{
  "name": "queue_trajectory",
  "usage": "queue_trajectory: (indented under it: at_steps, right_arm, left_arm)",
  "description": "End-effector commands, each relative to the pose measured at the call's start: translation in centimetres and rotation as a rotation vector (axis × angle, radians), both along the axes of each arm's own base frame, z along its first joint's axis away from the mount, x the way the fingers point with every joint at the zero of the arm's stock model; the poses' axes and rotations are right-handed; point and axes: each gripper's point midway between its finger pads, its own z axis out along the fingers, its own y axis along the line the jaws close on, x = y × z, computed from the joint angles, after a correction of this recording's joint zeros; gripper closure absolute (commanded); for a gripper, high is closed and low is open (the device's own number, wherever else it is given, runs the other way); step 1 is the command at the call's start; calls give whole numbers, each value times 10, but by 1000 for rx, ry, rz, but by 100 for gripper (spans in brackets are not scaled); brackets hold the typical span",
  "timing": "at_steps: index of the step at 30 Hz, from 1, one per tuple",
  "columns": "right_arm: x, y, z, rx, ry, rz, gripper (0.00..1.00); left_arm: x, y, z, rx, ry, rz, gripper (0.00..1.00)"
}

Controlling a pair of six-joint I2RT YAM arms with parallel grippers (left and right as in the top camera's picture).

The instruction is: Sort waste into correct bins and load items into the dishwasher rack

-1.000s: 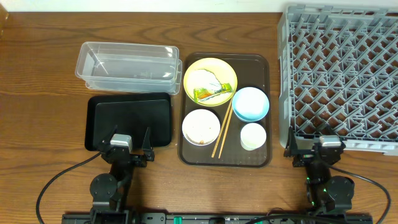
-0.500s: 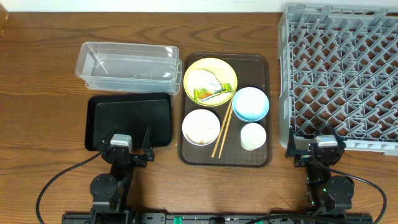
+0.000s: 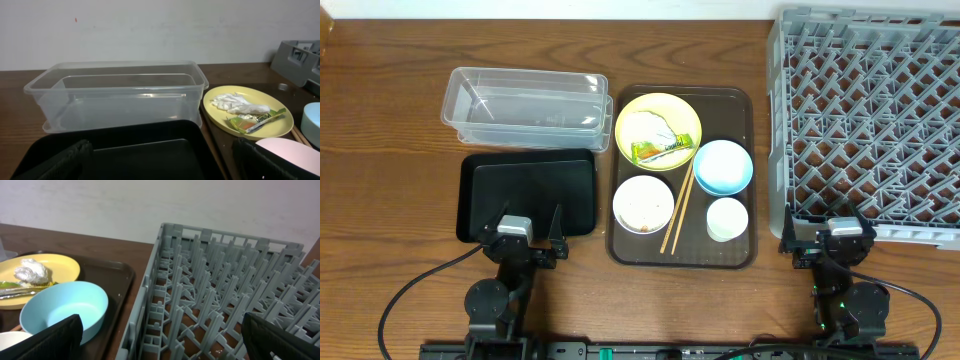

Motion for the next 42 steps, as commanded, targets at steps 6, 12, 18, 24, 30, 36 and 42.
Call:
queue_trajectory:
  at_steps: [6,12,18,24,30,36,42]
  right_arm:
    - [0,1,-3,-15,6,0,1]
    - [0,1,-3,-15,6,-1,1]
    - [0,1,-3,-15,7,0,1]
    - [0,1,-3,-15,6,0,1]
    - [0,1,-3,-15,6,-1,1]
    - [0,1,1,29,-7,-3,1]
    - [-1,0,0,126,14,-13,1]
  left_arm:
    - [-1,-1,-16,14,49,-8,9]
    - [-1,-1,-16,14,49,-8,9]
    - [-1,-1,-16,14,49,-8,9]
    - [-1,-1,-16,14,49,-8,9]
    - [-1,-1,-16,14,49,-8,9]
    - [-1,-1,-16,13,49,-8,9]
    - [-1,-1,-17,-121,74,10,9]
